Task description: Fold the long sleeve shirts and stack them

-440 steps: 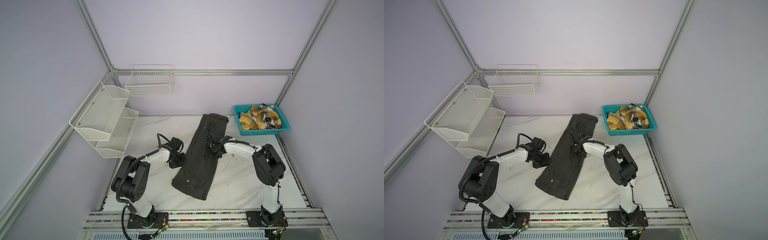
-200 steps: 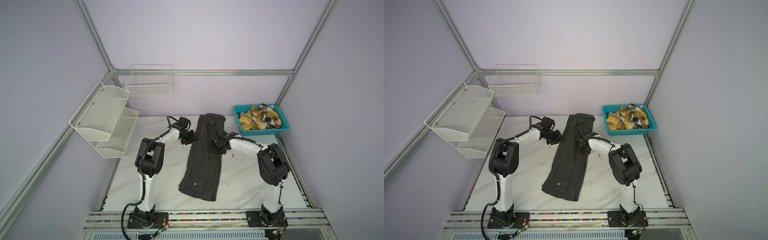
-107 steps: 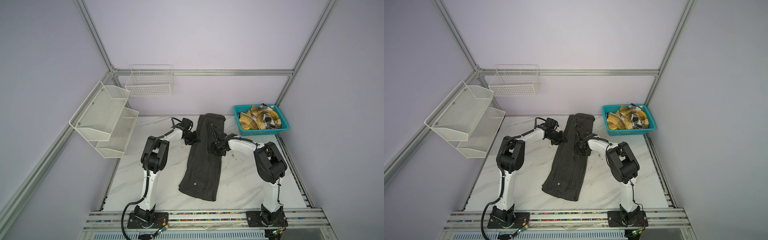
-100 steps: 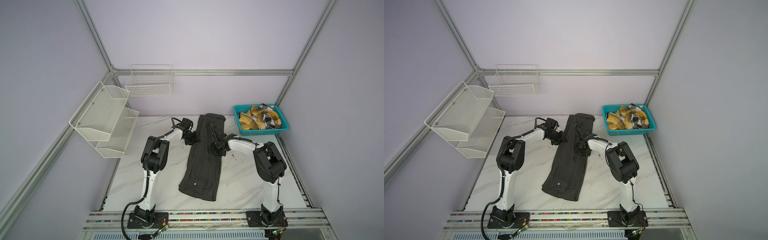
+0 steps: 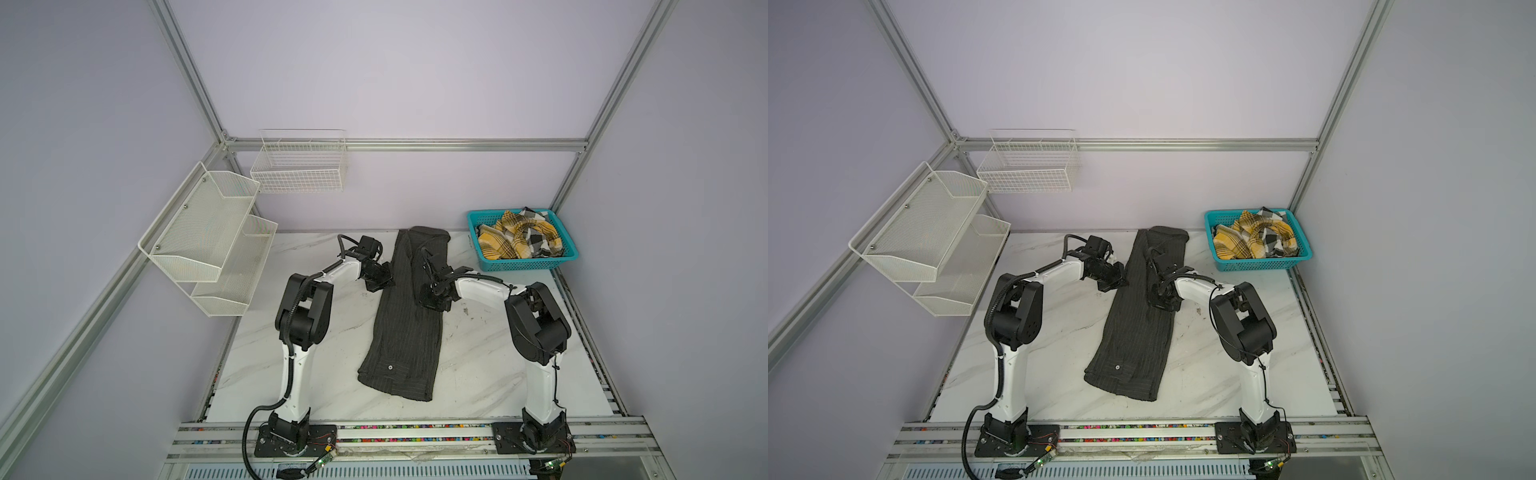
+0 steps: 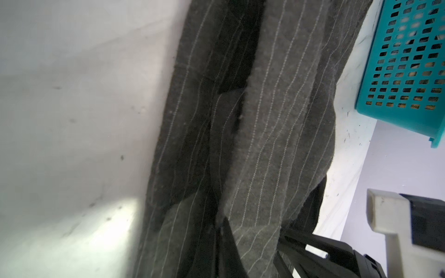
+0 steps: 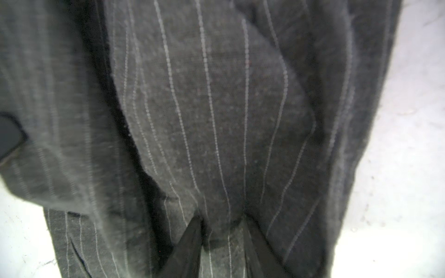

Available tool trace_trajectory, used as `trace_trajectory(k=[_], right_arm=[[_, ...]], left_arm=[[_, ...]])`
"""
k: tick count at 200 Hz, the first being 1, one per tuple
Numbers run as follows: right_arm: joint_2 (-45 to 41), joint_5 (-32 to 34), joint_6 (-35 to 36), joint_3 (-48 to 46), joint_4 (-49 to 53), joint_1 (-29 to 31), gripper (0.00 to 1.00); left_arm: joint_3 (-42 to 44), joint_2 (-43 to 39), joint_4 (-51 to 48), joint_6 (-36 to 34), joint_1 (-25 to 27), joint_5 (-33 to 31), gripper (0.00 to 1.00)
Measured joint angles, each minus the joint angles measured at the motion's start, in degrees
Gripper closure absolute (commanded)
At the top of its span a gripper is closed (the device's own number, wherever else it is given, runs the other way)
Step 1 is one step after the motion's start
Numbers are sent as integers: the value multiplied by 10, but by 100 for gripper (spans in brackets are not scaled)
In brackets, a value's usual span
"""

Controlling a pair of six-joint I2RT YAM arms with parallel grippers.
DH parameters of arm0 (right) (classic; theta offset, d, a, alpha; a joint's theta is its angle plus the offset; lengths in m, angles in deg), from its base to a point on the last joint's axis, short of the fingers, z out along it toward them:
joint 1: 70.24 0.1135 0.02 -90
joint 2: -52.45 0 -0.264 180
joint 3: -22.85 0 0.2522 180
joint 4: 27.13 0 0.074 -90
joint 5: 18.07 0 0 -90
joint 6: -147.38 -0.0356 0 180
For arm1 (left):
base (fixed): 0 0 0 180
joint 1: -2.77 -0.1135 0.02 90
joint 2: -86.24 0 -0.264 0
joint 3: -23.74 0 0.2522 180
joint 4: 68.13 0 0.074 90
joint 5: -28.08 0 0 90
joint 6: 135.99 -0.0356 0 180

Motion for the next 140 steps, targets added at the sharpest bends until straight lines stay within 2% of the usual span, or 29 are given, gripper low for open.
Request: trace_trajectory(k=[10, 26, 38, 47, 69, 99, 140], right_arm=[[2, 0, -1, 2, 0, -1, 68], [3, -1, -2, 5, 0, -1, 68], [4, -1, -2, 6, 0, -1, 68], [4, -1, -2, 7, 1, -1, 68], [5, 0, 1, 13, 6, -1, 68], [3, 4, 7, 27, 13, -1, 67], [-31, 32, 21, 39, 39, 3, 67]], left_arm=[[10, -7, 0, 0, -7, -1, 100], [21, -9, 1, 0, -15, 1, 85], [24, -4, -1, 4, -19, 5, 66], [24, 2, 0, 1, -20, 11, 61], [24, 14, 7, -2, -16, 34, 61], [24, 13, 9, -3, -8, 34, 59], [28, -30, -25, -5, -6, -14, 64]])
